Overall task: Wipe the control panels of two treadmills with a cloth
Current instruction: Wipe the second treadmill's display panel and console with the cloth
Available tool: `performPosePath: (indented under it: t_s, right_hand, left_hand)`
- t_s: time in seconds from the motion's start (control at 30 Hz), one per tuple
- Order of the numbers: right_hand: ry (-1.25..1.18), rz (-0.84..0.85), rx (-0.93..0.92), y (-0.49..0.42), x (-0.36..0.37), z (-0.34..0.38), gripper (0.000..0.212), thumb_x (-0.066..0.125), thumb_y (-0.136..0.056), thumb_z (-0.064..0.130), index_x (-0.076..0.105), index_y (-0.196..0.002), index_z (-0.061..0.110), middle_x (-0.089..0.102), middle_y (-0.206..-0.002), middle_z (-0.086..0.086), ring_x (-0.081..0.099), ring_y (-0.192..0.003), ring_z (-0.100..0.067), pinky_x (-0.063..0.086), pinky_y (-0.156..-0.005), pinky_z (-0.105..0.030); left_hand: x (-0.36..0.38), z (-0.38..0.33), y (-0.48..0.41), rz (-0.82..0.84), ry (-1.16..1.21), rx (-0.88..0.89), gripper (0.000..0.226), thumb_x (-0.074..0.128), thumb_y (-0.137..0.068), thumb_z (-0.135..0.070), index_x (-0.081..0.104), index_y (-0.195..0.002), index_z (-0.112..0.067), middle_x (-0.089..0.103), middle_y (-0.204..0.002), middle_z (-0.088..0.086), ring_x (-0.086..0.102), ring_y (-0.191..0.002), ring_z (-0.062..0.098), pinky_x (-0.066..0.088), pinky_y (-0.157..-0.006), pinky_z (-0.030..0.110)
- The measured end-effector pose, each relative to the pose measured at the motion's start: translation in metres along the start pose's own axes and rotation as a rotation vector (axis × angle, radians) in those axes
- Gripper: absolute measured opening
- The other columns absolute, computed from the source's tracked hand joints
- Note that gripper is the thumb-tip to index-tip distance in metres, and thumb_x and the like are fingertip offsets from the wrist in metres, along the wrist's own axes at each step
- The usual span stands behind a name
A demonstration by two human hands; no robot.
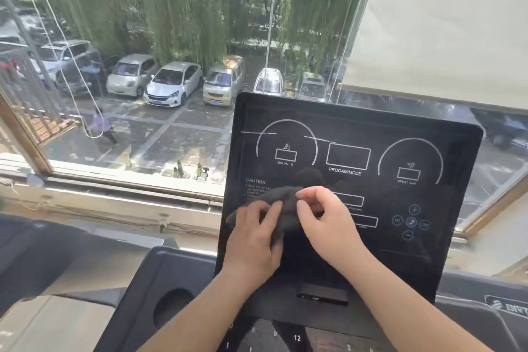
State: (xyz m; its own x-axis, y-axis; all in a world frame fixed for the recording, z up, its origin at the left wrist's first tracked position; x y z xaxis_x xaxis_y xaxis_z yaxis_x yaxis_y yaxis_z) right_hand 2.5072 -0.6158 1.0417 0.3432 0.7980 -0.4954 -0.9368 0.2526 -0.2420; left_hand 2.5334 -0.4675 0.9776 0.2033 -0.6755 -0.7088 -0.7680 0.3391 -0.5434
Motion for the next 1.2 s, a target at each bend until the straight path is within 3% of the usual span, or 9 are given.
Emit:
performPosePath:
  t_s: [0.1, 0.17, 0.3, 0.43, 0.53, 0.7, 0.77, 1.03, 1.2]
  right_hand:
    - [0.195, -0.132, -0.264, -0.018, -0.033, 0.033, 0.019, 0.067, -0.094, 0.009, 0.069, -0.105, 0.025, 0.061, -0.106, 0.016, 0.062, -0.097, -0.008, 0.05, -0.08, -0.025]
    - [0.361, -0.239, -0.374, -0.035, -0.063, 0.058, 0.021, 0.068, -0.093, 0.013, 0.07, -0.112, 0.02, 0.062, -0.116, 0.012, 0.059, -0.108, -0.013, 0.047, -0.088, -0.026]
    - [0.643, -0.191, -0.352, -0.086, -0.092, 0.078, 0.039, 0.058, -0.099, 0.02, 0.061, -0.138, 0.017, 0.054, -0.15, -0.003, 0.043, -0.143, -0.024, 0.031, -0.123, -0.042]
    - [0.795, -0.11, -0.251, -0.116, -0.093, 0.057, 0.05, 0.042, -0.105, 0.025, 0.045, -0.155, 0.021, 0.044, -0.163, -0.002, 0.032, -0.154, -0.021, 0.012, -0.131, -0.043]
    - [0.722, -0.189, -0.24, -0.116, -0.096, 0.055, 0.048, 0.042, -0.106, 0.027, 0.049, -0.153, 0.024, 0.051, -0.158, 0.002, 0.038, -0.15, -0.018, 0.013, -0.131, -0.04]
    - [0.663, -0.237, -0.274, -0.115, -0.101, 0.055, 0.046, 0.041, -0.103, 0.026, 0.057, -0.147, 0.025, 0.058, -0.151, 0.003, 0.045, -0.145, -0.018, 0.019, -0.129, -0.038]
    - [0.652, -0.224, -0.271, -0.116, -0.101, 0.054, 0.047, 0.04, -0.103, 0.028, 0.059, -0.146, 0.026, 0.059, -0.151, 0.005, 0.046, -0.144, -0.016, 0.022, -0.128, -0.04]
    - [0.188, -0.176, 0.006, -0.133, -0.131, 0.037, 0.047, 0.046, -0.086, 0.027, 0.077, -0.117, 0.043, 0.072, -0.13, 0.015, 0.056, -0.13, -0.012, 0.042, -0.112, -0.039]
    - [0.021, -0.089, 0.065, -0.141, -0.131, 0.029, 0.043, 0.047, -0.076, 0.028, 0.08, -0.095, 0.047, 0.074, -0.12, 0.022, 0.06, -0.126, -0.007, 0.042, -0.116, -0.04]
  left_hand:
    - [0.001, 0.004, -0.003, 0.201, -0.128, 0.303, 0.075, 0.073, -0.072, -0.023, 0.055, -0.145, -0.025, 0.051, -0.126, 0.0, 0.055, -0.106, 0.028, 0.06, -0.073, 0.041]
    - [-0.023, 0.013, -0.034, 0.123, -0.199, 0.341, 0.07, 0.072, -0.068, -0.016, 0.064, -0.137, -0.022, 0.057, -0.118, 0.002, 0.059, -0.098, 0.031, 0.059, -0.072, 0.043]
    - [-0.086, 0.018, -0.121, -0.149, -0.204, 0.141, 0.06, 0.069, -0.077, -0.012, 0.066, -0.137, -0.018, 0.057, -0.119, 0.007, 0.054, -0.104, 0.036, 0.055, -0.085, 0.05]
    - [-0.089, -0.003, -0.158, -0.238, -0.16, -0.067, 0.064, 0.073, -0.084, -0.02, 0.056, -0.146, -0.016, 0.053, -0.125, 0.01, 0.049, -0.112, 0.037, 0.054, -0.084, 0.051]
    - [-0.05, -0.026, -0.129, -0.185, -0.24, 0.034, 0.08, 0.076, -0.08, -0.034, 0.048, -0.152, -0.011, 0.051, -0.126, 0.011, 0.049, -0.106, 0.037, 0.056, -0.079, 0.049]
    - [0.01, -0.059, -0.075, 0.23, -0.427, 0.662, 0.084, 0.068, -0.074, -0.042, 0.046, -0.151, -0.014, 0.056, -0.126, 0.006, 0.053, -0.1, 0.029, 0.055, -0.069, 0.044]
    - [-0.01, -0.06, -0.102, 0.213, -0.478, 0.814, 0.072, 0.059, -0.076, -0.036, 0.053, -0.145, -0.016, 0.059, -0.12, 0.006, 0.056, -0.095, 0.029, 0.054, -0.07, 0.045]
    - [-0.051, -0.071, -0.177, -0.18, -0.352, 0.193, 0.081, 0.074, -0.073, -0.041, 0.055, -0.148, -0.016, 0.054, -0.12, 0.01, 0.049, -0.102, 0.036, 0.052, -0.071, 0.044]
    - [0.024, -0.115, -0.101, 0.141, -0.45, 0.747, 0.086, 0.076, -0.066, -0.045, 0.055, -0.146, -0.02, 0.059, -0.117, 0.001, 0.053, -0.096, 0.027, 0.049, -0.067, 0.038]
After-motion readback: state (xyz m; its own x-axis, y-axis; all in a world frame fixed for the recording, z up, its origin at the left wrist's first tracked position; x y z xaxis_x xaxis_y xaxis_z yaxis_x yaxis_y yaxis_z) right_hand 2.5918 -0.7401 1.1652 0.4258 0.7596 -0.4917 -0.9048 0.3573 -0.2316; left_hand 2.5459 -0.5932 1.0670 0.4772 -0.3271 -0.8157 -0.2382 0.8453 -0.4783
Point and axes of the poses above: each hand's wrist, its own y-axis away from the middle knuckle, its own x-axis out of the palm, z = x × y, the point moved 10 cm from there along -y, towards the middle knuckle
